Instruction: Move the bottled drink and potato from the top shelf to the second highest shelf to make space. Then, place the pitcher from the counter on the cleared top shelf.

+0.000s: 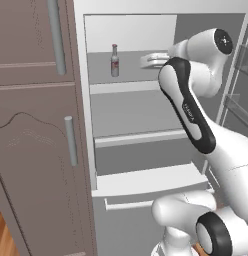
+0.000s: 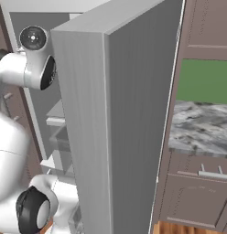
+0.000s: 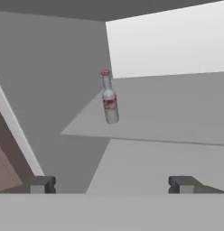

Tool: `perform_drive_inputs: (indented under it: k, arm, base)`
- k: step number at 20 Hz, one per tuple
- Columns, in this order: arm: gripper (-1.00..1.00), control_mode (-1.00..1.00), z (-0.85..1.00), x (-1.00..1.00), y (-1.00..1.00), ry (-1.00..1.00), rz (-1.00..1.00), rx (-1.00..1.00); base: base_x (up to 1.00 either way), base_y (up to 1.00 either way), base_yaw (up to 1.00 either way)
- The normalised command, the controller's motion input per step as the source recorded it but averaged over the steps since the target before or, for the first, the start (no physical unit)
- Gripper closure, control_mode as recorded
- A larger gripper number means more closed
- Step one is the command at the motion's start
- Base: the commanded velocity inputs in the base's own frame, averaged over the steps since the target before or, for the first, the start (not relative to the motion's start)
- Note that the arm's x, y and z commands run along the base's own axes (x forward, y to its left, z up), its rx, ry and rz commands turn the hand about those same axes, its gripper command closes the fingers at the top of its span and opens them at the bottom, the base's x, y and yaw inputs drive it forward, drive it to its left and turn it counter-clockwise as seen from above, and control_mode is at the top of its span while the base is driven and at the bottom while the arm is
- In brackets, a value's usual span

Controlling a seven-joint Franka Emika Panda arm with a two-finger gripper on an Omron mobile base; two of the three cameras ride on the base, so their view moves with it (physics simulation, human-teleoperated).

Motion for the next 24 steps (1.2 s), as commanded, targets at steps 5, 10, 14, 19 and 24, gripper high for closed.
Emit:
perform_drive_inputs:
  k: [5, 10, 14, 19, 24]
  arm:
    - [-1.0, -1.0, 0.0, 0.45, 0.14, 0.07, 0.0, -0.03]
    - [-1.0, -1.0, 0.0, 0.41, 0.26, 0.02, 0.02, -0.06]
    - [-1.0, -1.0, 0.0, 0.42, 0.31, 0.0, 0.01, -0.06]
    - [-1.0, -1.0, -0.04, 0.45, 0.16, 0.0, 0.01, -0.02]
    - [-1.0, -1.0, -0.15, 0.43, 0.0, 0.0, 0.02, 0.0]
  base:
    - [0.0, 0.0, 0.0]
    - [0.0, 0.0, 0.0]
    - [0.0, 0.0, 0.0]
    - [0.0, 0.0, 0.0]
    - [0.0, 0.0, 0.0]
